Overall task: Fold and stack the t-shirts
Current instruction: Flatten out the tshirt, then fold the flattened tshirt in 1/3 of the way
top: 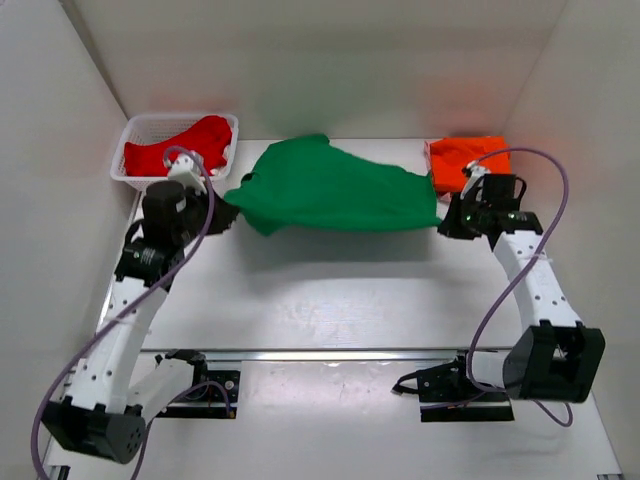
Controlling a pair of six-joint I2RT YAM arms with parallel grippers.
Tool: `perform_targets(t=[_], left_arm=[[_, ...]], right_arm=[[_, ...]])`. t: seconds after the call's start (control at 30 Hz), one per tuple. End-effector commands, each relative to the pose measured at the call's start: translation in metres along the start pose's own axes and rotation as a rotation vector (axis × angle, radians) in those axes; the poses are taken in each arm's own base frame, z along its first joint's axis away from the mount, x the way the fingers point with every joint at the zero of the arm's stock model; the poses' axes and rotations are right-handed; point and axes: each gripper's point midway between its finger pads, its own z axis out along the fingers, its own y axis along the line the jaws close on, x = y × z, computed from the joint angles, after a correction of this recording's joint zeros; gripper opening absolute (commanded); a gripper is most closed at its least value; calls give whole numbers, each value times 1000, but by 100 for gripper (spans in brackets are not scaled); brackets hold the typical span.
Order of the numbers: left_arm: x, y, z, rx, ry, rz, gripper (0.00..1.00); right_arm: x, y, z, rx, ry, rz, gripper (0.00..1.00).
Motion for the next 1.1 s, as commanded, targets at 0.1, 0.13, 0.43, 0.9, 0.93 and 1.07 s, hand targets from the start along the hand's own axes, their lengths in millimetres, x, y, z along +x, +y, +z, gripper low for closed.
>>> perform_targets(t=[0.1,0.13,0.43,0.9,0.93,1.07], left_arm=[[105,20,-22,-2,182,-113,0],[124,26,-26,-10,220,-130,0],[183,53,-28,-55,252,-230,0],[100,68,55,-125,165,-184,0],[96,70,58,-129,161,-182,0],[83,71,71,-128,146,-174,0]], right_arm=[[106,30,-23,38,220,81,0],[114,34,-28,26,231,92,1],[198,40,-55,34,389,229,0],[203,27,-54,-17,578,101,0],[202,26,-54,-21,599,85,0],[190,34,-56,-50,618,38,0]])
